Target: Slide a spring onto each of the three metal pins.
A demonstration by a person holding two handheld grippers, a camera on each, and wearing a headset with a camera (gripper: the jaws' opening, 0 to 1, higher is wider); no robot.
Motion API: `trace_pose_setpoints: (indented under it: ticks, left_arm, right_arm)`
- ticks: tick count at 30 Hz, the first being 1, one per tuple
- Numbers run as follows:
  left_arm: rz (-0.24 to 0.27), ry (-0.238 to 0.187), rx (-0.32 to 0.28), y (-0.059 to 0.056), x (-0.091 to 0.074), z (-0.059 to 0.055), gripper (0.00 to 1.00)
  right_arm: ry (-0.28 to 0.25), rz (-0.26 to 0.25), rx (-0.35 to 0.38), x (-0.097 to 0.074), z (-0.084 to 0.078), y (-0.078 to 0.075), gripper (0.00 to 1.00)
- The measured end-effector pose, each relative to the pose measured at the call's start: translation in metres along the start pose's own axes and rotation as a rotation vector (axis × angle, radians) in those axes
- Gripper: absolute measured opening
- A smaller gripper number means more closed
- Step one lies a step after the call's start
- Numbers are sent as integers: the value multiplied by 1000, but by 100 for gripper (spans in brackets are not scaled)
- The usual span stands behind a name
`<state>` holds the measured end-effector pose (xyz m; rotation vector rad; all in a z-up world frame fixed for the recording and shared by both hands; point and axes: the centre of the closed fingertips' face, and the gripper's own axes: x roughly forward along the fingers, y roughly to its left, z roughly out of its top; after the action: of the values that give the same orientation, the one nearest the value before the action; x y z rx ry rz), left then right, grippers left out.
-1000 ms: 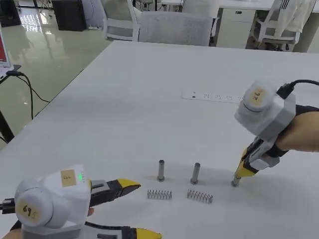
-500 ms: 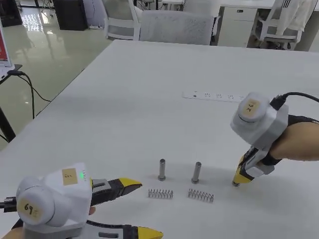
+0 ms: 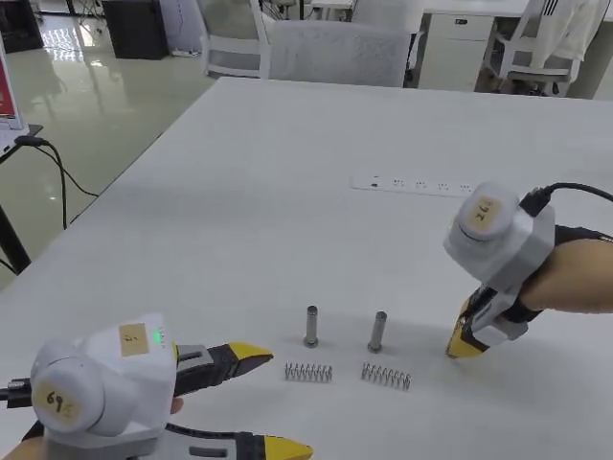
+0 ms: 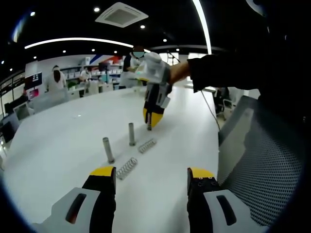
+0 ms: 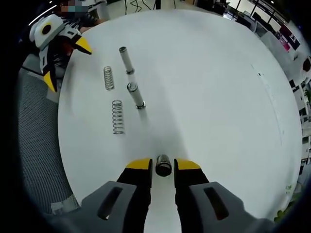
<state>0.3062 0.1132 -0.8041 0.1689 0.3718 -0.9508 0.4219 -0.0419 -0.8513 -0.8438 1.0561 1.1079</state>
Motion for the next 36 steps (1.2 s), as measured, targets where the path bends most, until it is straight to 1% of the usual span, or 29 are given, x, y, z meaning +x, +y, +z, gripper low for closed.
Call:
trace_pose_setpoints:
  ticks: [9,16,21,25,30,36]
  left_arm:
    - [-6,-1,1,-1,1,1,54]
    - [-10,-3,3,-1,2,1,54]
    - [-13,-2,4,-2,1,1,54]
    - [-12,-3,3,-1,1,1,54]
    - [-11,-4,4,-1,1,1,54]
    - [-10,-4,7,-1,0,2,53]
  right_arm:
    - [-11,-7,21,-3,-8,0,20]
    - [-9,-6,37,-5,-19,10,22]
    - [-10,-1,42,-6,-21,19,22]
    - [-16,1,36,-8,-19,28,22]
    - [-33,13,27,-8,-13,42,22]
    - [-55,30,8,-6,-1,58,23]
